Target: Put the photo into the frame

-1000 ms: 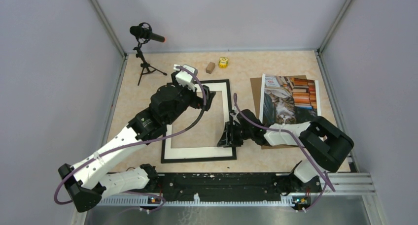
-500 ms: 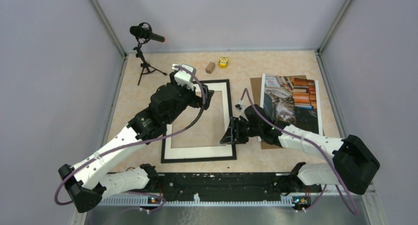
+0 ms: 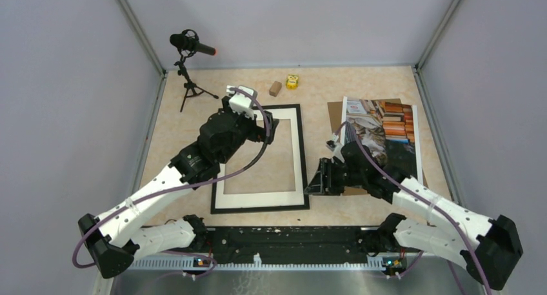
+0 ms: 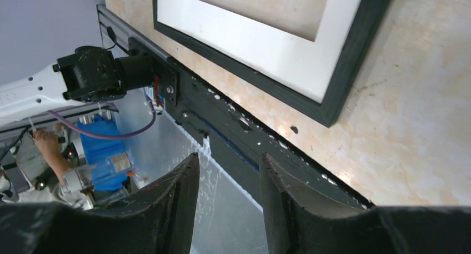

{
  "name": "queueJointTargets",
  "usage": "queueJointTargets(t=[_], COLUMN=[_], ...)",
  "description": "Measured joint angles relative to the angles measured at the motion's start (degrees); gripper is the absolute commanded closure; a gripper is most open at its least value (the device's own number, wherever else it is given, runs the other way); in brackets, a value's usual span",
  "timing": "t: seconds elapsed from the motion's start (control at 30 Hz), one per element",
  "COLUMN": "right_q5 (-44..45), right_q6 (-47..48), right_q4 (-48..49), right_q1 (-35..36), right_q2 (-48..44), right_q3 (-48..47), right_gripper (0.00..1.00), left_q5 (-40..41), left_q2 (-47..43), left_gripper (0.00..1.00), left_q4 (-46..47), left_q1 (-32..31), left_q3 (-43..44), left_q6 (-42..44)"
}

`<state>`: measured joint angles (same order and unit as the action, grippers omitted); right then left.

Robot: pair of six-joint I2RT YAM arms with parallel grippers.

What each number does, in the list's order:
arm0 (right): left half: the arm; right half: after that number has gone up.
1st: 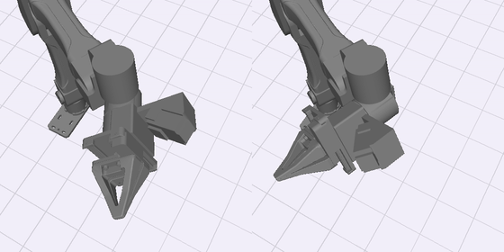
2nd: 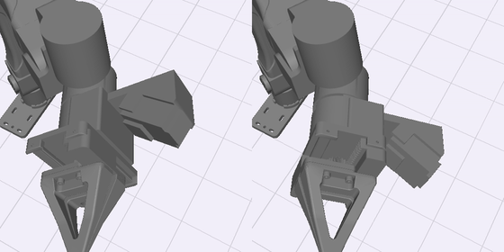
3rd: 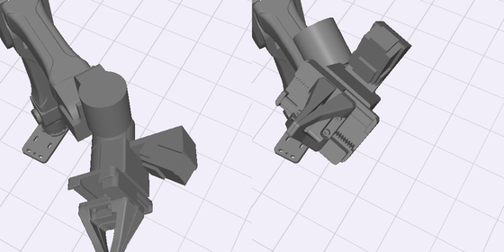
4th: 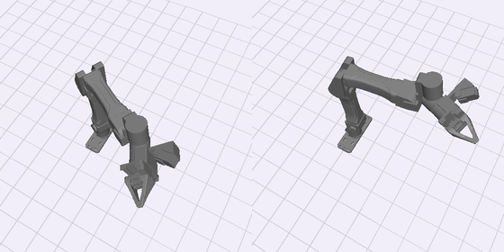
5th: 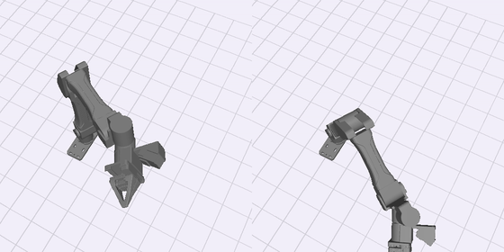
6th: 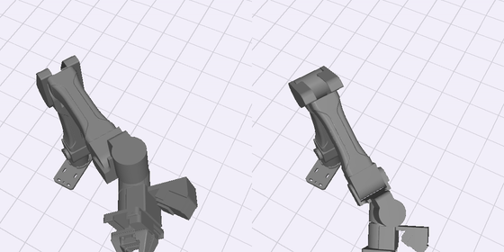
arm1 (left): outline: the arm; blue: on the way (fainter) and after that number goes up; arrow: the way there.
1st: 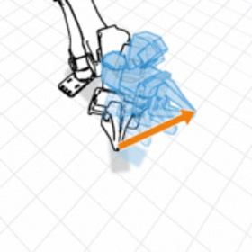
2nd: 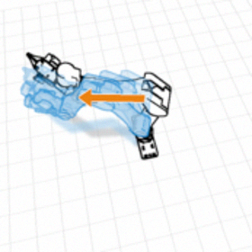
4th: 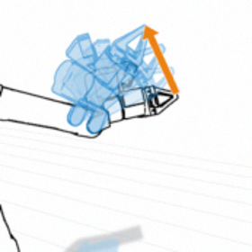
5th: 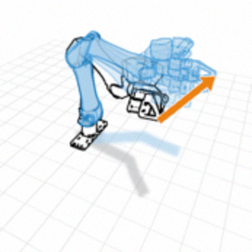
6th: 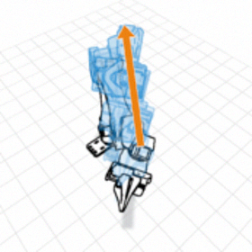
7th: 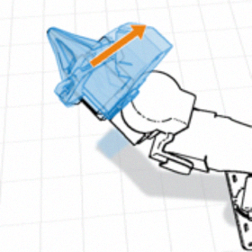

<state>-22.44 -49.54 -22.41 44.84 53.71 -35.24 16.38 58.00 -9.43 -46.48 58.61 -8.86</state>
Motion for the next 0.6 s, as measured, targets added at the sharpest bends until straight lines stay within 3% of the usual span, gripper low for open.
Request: queueJointTargets(t=[0.07, 0.1, 0.13, 0.27, 0.37, 0.6], right_q5=[-0.15, -0.15, -0.24, 9.35, 16.09, 17.16], right_q6=[0.00, -0.02, 0.00, 0.00, 5.90, 10.64], right_q4=[-3.13, -4.44, -5.81, -8.66, -9.35, -9.55], right_q1=[-1.86, -3.10, -5.05, -14.03, -21.14, -35.30], right_q2=[-2.10, -2.99, -3.89, -5.92, -5.97, -5.79], right_q3=[0.00, 0.00, 0.00, 0.00, 0.00, 0.66], right_gripper=[0.57, 0.20, 0.13, 0.11, 0.10, 0.10], left_q5=[-0.02, -0.07, -0.15, -0.96, -2.97, -14.29], left_q2=[0.33, 0.63, 1.03, 3.10, 6.19, 19.30], left_gripper=[0.01, 0.01, 0.01, 0.01, 0.01, 0.01], left_q4=[0.09, 0.15, 0.24, 0.39, 0.11, -3.56], left_q1=[0.00, 0.00, 0.00, 0.00, 0.00, 0.00], left_q3=[0.00, 0.00, 0.00, 0.00, 0.48, 7.28], left_q6=[-0.02, -0.02, -0.04, -0.33, -1.36, -6.69])
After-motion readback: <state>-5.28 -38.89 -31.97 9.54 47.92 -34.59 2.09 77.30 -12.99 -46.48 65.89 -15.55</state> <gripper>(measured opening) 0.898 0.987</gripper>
